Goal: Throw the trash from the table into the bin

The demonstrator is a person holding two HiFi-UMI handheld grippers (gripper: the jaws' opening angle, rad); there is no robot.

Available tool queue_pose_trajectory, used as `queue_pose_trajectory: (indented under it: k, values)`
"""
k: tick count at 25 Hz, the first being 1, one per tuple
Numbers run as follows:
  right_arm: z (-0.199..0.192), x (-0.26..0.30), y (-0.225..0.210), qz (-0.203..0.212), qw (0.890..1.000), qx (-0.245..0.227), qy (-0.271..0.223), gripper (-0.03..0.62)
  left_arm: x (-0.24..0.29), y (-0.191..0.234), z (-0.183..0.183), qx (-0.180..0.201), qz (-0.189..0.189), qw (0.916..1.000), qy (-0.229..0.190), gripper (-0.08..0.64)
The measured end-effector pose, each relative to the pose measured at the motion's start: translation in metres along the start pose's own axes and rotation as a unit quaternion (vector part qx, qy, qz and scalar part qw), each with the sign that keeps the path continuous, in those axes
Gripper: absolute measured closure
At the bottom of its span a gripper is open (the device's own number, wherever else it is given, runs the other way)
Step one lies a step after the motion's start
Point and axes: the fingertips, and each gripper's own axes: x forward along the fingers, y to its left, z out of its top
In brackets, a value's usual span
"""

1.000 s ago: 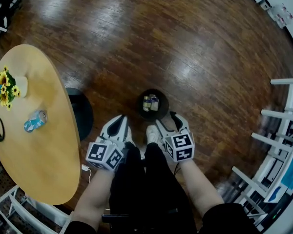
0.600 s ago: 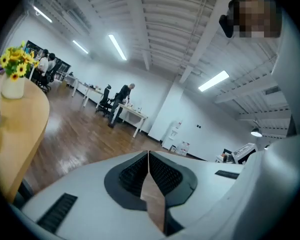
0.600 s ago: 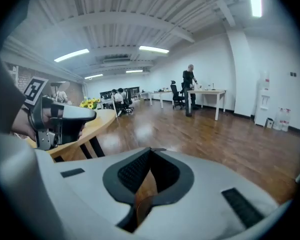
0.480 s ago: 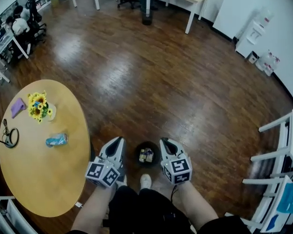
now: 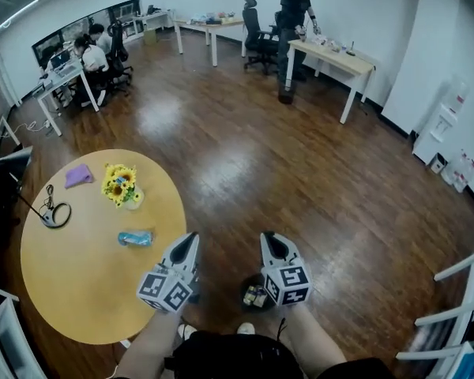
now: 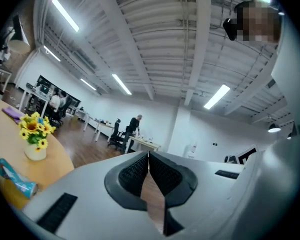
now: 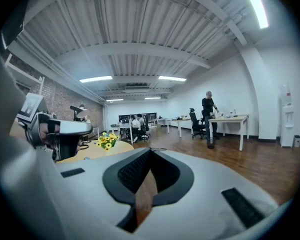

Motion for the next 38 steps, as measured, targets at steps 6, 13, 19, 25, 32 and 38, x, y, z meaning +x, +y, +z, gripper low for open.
queue_pose_trajectory:
  k: [6, 13, 19, 25, 32, 38]
  values:
    - [0.023, 0.066, 0.085, 0.075, 0.997, -0.015, -0.006, 0.589, -0.061, 0.081, 0.048, -0.004, 0.088, 0.9948, -0.051, 0.555]
    - [0.038, 0.121, 0.201, 0.184, 0.981, -0.064, -0.008, 0.589, -0.146, 0.155, 0.104, 0.036, 0.181, 0.9776, -0.101, 0.555]
    - [0.031, 0.146, 0.288, 0.25, 0.964, -0.087, 0.001, 0.589, -0.233, 0.21, 0.121, 0.05, 0.258, 0.9571, -0.123, 0.555]
    - [0.024, 0.158, 0.378, 0.315, 0.944, -0.1, 0.003, 0.589, -0.306, 0.234, 0.141, 0.086, 0.309, 0.939, -0.125, 0.555]
    - [0.013, 0.158, 0.446, 0.363, 0.924, -0.118, 0.002, 0.589, -0.379, 0.251, 0.164, 0.108, 0.363, 0.9152, -0.136, 0.56]
    - [0.006, 0.166, 0.468, 0.378, 0.917, -0.124, 0.008, 0.589, -0.393, 0.261, 0.169, 0.109, 0.377, 0.9081, -0.145, 0.56]
